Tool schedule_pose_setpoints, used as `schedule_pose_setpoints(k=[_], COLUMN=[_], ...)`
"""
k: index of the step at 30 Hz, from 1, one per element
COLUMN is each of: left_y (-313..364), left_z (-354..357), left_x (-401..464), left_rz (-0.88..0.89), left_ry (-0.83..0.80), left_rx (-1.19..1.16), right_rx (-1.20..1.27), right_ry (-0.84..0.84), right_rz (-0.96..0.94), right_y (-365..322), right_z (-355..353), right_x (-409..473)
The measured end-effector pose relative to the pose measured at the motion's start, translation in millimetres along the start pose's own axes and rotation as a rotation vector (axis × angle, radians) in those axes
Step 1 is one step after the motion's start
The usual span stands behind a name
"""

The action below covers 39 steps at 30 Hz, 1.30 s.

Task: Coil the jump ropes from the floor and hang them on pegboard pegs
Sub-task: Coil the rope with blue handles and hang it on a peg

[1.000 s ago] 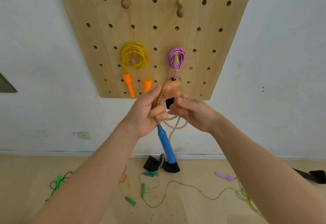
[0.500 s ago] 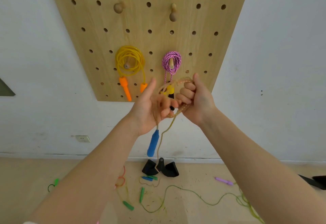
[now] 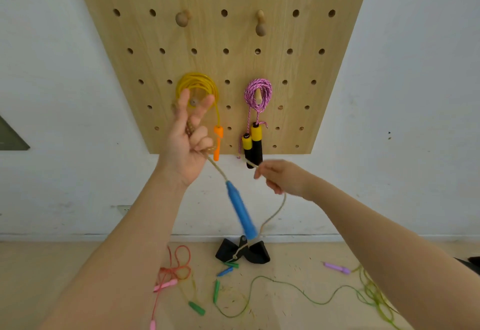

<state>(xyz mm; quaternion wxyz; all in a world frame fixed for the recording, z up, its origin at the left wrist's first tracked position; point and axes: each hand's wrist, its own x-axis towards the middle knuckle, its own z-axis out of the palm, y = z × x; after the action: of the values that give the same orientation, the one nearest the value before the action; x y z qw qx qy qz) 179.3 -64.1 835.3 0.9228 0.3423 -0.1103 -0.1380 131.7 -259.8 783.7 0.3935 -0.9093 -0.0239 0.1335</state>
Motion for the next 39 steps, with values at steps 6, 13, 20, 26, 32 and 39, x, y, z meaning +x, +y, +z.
schedule_pose_setpoints(k=[6,13,20,26,32,39], left_y=[-12.9,-17.2,5.5,8.2,7.0,-13.5], left_z=[-37.2,-43.9,-30.1,-25.1,-20.0,-58.1], left_x=[-5.2,-30.3,-37.9,-33.4,-16.2,-15.3], left_rz=[-0.125,-0.376,-0.634,-0.620,-0.207,-0.404], left_ry=[0.080,-0.137,-0.332,-0.299,-0.003,0.061], left_rx=[0.468,0.821,0.472,0.251,-0.081,0.623], right_rx=[-0.470,-0.360,0.318,0.299,0.006,-0.099], right_ry=[-0.322,0.265,0.323,0.314,-0.160,-0.077], right_rz=[-0.107,-0.376,-0.287,-0.249,-0.006,-0.246], right_y=[-47.7,-88.0,-64.4,-51.1,-41.9,-65.5], right_z=[26.2,6.7,15.9,29.9,51.2,26.3], right_x=[-7.1,5.0,5.7,8.1,-6.0,-13.6])
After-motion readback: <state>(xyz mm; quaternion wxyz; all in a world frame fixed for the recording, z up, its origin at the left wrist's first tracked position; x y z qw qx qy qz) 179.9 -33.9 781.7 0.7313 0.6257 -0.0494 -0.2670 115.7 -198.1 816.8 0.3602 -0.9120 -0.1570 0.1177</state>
